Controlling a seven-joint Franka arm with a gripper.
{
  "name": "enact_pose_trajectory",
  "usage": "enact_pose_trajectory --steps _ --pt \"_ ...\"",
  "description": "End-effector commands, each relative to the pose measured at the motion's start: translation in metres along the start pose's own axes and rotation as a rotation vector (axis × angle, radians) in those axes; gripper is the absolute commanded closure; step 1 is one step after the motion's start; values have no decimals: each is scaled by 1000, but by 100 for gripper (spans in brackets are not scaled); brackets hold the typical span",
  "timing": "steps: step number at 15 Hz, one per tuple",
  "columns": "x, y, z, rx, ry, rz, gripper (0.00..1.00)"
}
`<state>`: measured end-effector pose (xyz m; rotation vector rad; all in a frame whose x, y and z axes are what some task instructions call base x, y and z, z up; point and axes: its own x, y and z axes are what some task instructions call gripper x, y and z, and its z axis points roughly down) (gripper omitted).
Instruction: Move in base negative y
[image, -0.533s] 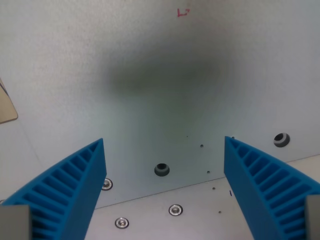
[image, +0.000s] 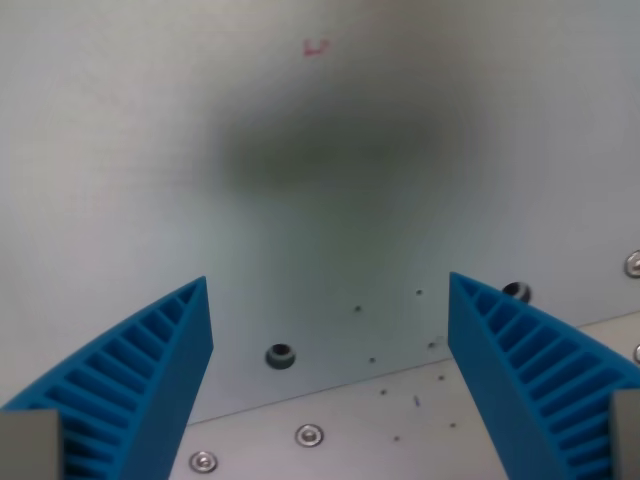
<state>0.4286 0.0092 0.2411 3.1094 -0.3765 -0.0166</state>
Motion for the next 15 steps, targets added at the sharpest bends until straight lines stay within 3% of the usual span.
enact_pose_trajectory --steps 1,15 --pt "10 13 -1 2 3 -9 0" --pt "45 83 0 2 3 -9 0"
